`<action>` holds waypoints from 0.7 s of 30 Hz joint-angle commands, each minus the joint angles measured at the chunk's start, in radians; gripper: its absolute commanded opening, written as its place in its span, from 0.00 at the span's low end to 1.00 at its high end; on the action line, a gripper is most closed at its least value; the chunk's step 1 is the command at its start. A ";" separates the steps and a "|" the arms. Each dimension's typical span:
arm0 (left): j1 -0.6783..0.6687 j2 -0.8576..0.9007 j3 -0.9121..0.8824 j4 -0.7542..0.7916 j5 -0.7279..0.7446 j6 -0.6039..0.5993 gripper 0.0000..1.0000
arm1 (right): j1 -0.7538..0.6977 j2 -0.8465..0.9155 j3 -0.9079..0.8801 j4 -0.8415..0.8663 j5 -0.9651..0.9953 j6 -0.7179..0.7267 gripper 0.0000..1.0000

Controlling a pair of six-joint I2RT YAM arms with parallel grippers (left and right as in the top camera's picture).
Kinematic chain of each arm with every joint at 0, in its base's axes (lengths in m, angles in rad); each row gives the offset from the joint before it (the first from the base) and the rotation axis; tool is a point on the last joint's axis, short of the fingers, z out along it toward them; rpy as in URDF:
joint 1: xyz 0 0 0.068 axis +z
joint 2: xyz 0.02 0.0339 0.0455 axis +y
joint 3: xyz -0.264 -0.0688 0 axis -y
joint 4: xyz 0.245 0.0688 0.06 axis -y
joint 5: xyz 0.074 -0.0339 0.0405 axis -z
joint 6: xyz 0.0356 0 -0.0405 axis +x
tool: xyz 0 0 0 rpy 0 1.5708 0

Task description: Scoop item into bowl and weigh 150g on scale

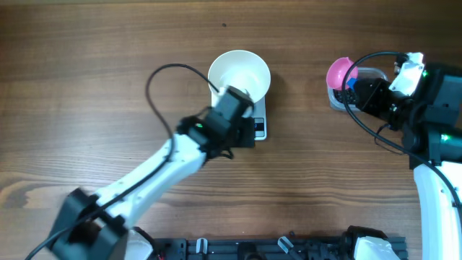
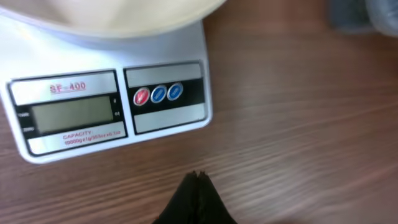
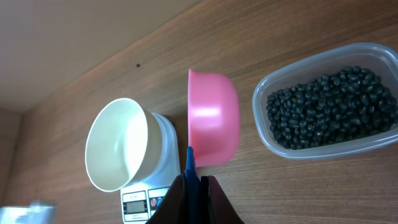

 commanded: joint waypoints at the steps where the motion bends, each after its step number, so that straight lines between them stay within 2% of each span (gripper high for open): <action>1: -0.037 0.103 -0.011 0.045 -0.169 0.023 0.04 | -0.002 0.024 0.019 0.000 0.015 -0.026 0.04; 5: -0.036 0.205 -0.011 0.149 -0.182 0.024 0.04 | -0.002 0.034 0.019 -0.003 0.027 -0.026 0.04; 11: -0.035 0.243 -0.011 0.203 -0.319 0.024 0.04 | -0.002 0.034 0.019 -0.006 0.041 -0.023 0.04; 21: -0.009 0.285 -0.011 0.251 -0.318 0.024 0.04 | -0.002 0.034 0.019 -0.010 0.044 -0.024 0.04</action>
